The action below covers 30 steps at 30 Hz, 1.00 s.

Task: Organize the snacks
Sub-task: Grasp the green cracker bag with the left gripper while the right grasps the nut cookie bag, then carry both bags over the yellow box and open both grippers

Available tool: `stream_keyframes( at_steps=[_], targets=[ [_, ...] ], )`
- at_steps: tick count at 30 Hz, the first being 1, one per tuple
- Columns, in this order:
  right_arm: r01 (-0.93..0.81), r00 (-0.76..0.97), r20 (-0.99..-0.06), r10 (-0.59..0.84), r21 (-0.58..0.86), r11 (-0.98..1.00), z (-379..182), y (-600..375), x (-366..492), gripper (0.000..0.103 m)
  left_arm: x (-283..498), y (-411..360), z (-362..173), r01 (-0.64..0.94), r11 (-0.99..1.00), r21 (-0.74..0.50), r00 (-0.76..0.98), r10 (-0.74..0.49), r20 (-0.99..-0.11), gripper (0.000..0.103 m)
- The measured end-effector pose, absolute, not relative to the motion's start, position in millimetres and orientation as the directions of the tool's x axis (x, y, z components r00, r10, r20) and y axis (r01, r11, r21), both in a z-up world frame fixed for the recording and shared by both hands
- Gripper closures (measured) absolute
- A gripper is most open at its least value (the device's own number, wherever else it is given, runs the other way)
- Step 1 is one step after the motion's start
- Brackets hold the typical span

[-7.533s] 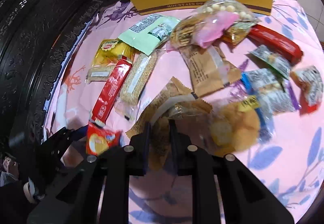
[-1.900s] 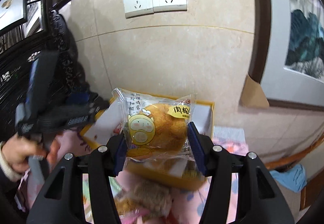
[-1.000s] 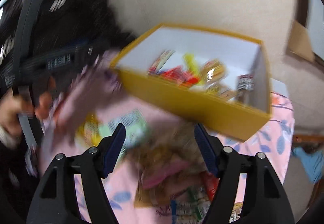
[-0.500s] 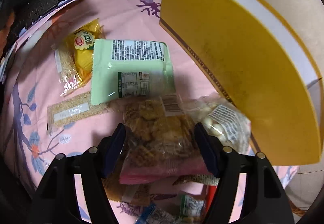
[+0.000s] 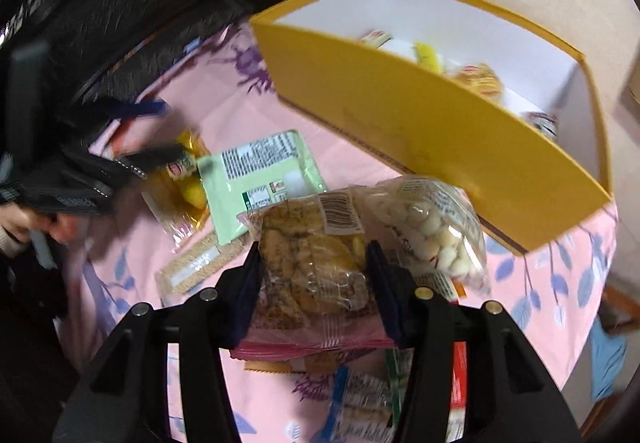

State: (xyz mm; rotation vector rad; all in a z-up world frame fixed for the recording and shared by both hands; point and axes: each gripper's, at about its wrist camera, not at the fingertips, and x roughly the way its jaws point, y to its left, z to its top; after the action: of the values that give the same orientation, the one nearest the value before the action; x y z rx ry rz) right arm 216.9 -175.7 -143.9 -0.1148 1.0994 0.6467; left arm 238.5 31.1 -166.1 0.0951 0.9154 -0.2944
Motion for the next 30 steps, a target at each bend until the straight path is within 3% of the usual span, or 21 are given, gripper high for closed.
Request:
stream_keyframes(
  at_steps=[10,12,16,23,30],
  targets=[
    [-0.441,0.325,-0.828,0.456,0.294,0.848,-139,-198,210,0.051,277,-16,-230,0.415,0.896,-0.156,0.343,-0.313,-0.886,0.016],
    [-0.424,0.331,-0.821,0.466,0.312,0.85,-138,-201,210,0.051,274,-20,-232,0.43,0.894,-0.124,0.366,-0.299,-0.881,0.025],
    [-0.398,0.347,-0.796,0.496,0.354,0.846,-132,-206,208,0.051,265,-20,-228,0.429,0.895,-0.12,0.395,-0.306,-0.866,0.031],
    [-0.361,0.391,-0.771,0.503,0.374,0.854,-117,-216,207,0.051,239,-9,-183,0.393,0.912,-0.116,0.518,-0.324,-0.792,0.033],
    [-0.37,0.493,-0.715,0.495,0.343,0.864,-72,-224,218,0.051,249,7,-94,0.342,0.935,-0.096,0.681,-0.316,-0.661,0.033]
  ],
)
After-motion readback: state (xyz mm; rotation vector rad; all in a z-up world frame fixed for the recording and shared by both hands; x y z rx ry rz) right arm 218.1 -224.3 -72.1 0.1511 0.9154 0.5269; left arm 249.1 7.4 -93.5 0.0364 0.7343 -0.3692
